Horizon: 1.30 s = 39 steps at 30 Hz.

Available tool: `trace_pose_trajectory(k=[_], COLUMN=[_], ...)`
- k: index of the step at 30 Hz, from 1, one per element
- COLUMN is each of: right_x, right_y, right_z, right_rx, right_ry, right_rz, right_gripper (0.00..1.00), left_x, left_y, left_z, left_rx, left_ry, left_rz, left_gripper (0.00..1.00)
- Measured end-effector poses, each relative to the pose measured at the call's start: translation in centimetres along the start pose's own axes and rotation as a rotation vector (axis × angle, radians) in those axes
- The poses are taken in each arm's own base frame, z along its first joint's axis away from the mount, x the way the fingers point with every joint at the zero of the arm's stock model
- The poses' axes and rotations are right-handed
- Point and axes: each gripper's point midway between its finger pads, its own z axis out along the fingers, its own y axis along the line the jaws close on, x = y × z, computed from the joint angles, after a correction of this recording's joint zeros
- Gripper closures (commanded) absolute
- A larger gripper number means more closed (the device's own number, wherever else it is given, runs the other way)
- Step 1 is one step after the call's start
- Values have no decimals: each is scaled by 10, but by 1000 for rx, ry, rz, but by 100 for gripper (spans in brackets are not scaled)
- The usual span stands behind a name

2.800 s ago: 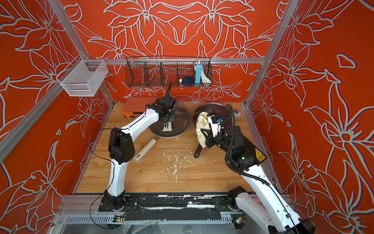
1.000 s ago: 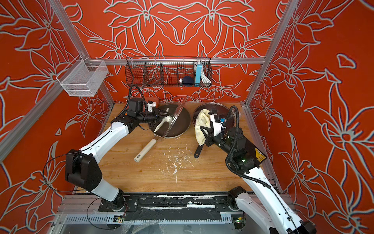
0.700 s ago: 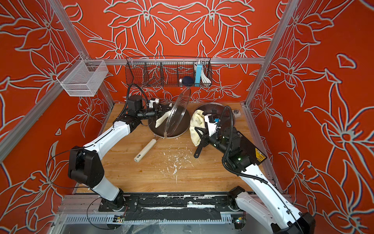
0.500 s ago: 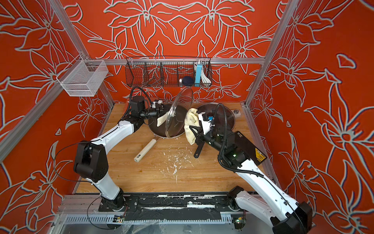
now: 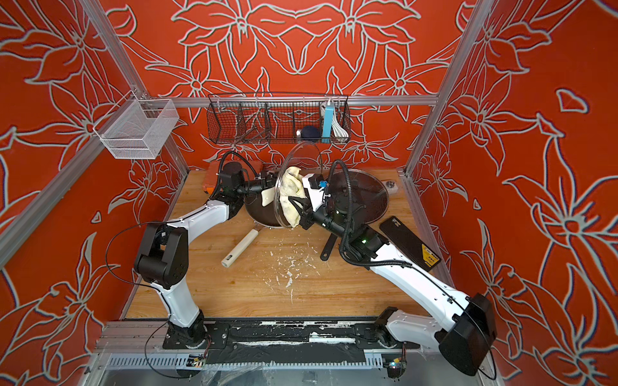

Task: Wipe the pot lid with a cloth
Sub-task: Wipe the pot lid.

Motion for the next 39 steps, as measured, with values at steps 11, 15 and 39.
trace_pose_trajectory(k=[11, 15, 39], right_x=[68, 93, 12], right_y=[-27, -35, 13], right_z=[1, -2, 25], right_rx=[110, 147, 16], right_ry=[110, 158, 25], right_rz=[69, 83, 1], right_gripper=[100, 100, 100], left_x=[6, 4, 3], left_y=[-12, -9, -3], left_z=[1, 2, 1], left_rx=[49, 52, 56], left_ry=[58, 66, 86], left_rz=[-5, -20, 12], left_gripper=[100, 100, 100])
